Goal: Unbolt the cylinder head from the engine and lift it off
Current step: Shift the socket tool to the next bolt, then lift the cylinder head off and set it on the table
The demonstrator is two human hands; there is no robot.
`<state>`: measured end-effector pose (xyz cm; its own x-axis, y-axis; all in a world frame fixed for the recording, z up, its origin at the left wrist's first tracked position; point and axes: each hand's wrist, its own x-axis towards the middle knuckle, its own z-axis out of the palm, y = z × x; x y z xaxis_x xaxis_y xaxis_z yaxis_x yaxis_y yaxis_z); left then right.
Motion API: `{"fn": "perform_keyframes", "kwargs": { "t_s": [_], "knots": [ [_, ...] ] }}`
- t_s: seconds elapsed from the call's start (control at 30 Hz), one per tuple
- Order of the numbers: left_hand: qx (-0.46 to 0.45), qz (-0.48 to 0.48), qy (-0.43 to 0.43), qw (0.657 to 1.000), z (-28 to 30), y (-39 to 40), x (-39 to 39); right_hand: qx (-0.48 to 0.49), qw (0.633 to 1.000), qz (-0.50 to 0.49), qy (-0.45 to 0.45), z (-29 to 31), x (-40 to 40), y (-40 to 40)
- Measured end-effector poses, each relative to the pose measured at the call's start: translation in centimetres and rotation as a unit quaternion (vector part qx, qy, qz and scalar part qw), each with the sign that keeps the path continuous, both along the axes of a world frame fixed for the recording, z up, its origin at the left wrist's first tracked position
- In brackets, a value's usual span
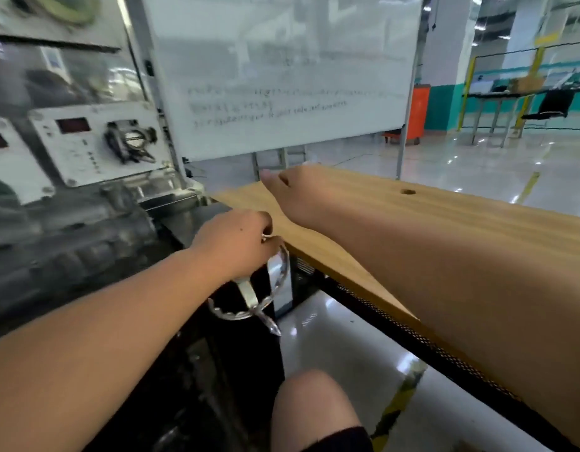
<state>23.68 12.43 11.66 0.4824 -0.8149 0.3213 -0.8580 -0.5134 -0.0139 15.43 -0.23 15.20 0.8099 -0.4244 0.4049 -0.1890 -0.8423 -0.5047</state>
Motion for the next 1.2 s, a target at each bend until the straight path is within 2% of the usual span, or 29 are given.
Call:
{"fn": "perform_keyframes", "kwargs": {
  "t_s": [0.17,0.3,0.37,0.47,0.57,0.67,0.7,0.77,0.83,0.87,0.93,1.03,1.1,1.2],
  "knots": [
    [0.011,0.156,-0.068,0.985,4.3,14.2,7.6,-0.003,0.992,0.121,-0.02,3.3,7.9,9.7],
    [0.023,0.306,-0.108,0.946,6.9,27.5,10.9,0.033,0.977,0.209,-0.022,4.3,12.6,16.1],
    [0.021,0.368,-0.13,0.921,7.6,33.8,11.3,0.02,0.975,0.219,0.012,4.1,14.6,18.1],
    [-0.009,0.459,-0.134,0.878,8.1,42.1,11.4,-0.002,0.982,0.183,0.038,2.8,17.1,19.3],
    [-0.142,0.515,-0.08,0.842,7.7,48.3,11.7,-0.042,0.99,0.126,0.058,0.7,18.0,18.9],
    [-0.296,0.517,0.026,0.803,6.1,51.0,12.5,-0.078,0.992,0.097,0.013,-1.0,18.3,19.0],
    [-0.361,0.503,0.085,0.781,5.4,51.2,13.0,-0.074,0.993,0.092,0.0,-1.3,18.4,19.1],
    [-0.486,0.458,0.212,0.713,4.1,50.7,13.9,-0.057,0.996,0.069,-0.005,-1.7,18.7,18.8],
    [-0.55,0.415,0.315,0.653,3.0,50.0,14.9,0.008,0.998,0.064,0.0,-2.2,19.1,18.0],
    [-0.561,0.393,0.355,0.636,2.6,49.6,15.3,0.066,0.995,0.072,-0.005,-2.5,19.3,17.6],
    [-0.562,0.358,0.402,0.628,2.2,48.9,15.7,0.224,0.971,0.082,-0.028,-3.2,19.6,16.7],
    [-0.578,0.341,0.416,0.614,2.0,48.8,16.4,0.439,0.894,0.081,-0.033,-3.9,19.6,16.2],
    [-0.594,0.341,0.412,0.6,1.8,48.9,16.8,0.515,0.852,0.092,-0.031,-4.2,19.8,16.1],
    [-0.595,0.362,0.387,0.604,1.5,48.9,17.8,0.588,0.803,0.086,-0.05,-4.5,20.0,16.3]
  ]
}}
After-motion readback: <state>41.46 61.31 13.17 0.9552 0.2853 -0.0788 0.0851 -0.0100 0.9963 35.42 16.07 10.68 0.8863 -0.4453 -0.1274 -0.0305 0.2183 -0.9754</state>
